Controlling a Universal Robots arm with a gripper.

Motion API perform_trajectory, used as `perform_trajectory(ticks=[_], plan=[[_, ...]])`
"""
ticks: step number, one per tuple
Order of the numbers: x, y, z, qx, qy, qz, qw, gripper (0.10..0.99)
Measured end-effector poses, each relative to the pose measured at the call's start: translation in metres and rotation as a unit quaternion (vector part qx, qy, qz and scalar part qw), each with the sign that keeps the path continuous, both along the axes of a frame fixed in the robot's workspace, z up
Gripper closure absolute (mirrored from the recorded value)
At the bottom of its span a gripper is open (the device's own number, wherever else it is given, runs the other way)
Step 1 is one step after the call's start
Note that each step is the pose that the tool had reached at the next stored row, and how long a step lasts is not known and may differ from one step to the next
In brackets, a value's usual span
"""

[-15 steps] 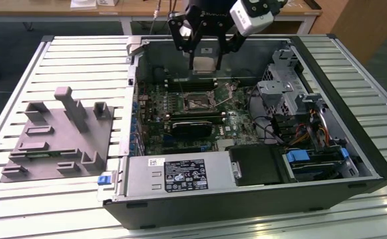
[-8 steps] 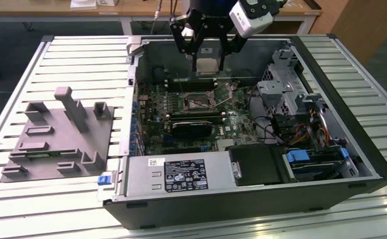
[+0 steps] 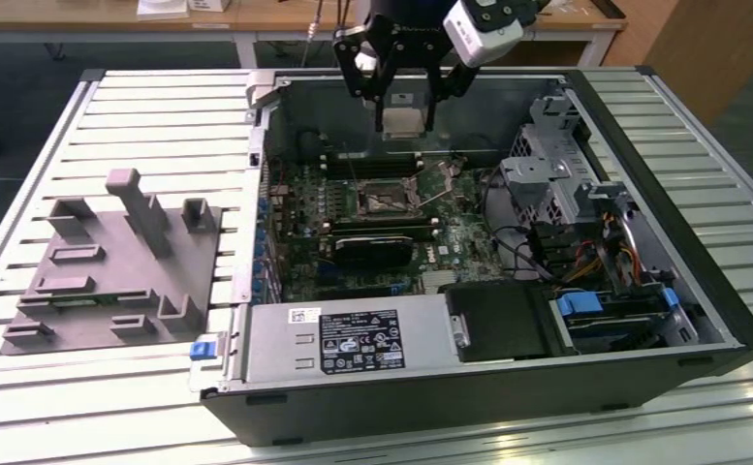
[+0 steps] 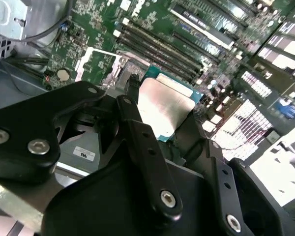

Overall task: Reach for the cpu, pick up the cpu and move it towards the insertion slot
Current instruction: 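Pick up the cpu and move it towards the insertion slot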

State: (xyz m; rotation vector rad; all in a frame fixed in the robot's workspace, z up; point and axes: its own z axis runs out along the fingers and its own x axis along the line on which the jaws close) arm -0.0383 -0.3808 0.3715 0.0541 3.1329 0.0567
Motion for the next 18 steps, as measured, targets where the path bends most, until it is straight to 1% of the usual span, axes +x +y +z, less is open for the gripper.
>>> perform_trajectory(ticks=[4,8,13,18], plan=[[0.0012,0.0098,-0.0023,0.0000,0.0000,-0.001,1.0000,0.545],[0.0048,0.0157,-0.0027,0.0001,0.0000,-0.002,1.0000,0.545],[0.0115,0.0237,-0.0027,0.0000,0.0000,-0.002,1.0000,0.545],[0.0168,0.0347,-0.0028,0.0000,0.0000,-0.002,1.0000,0.545]])
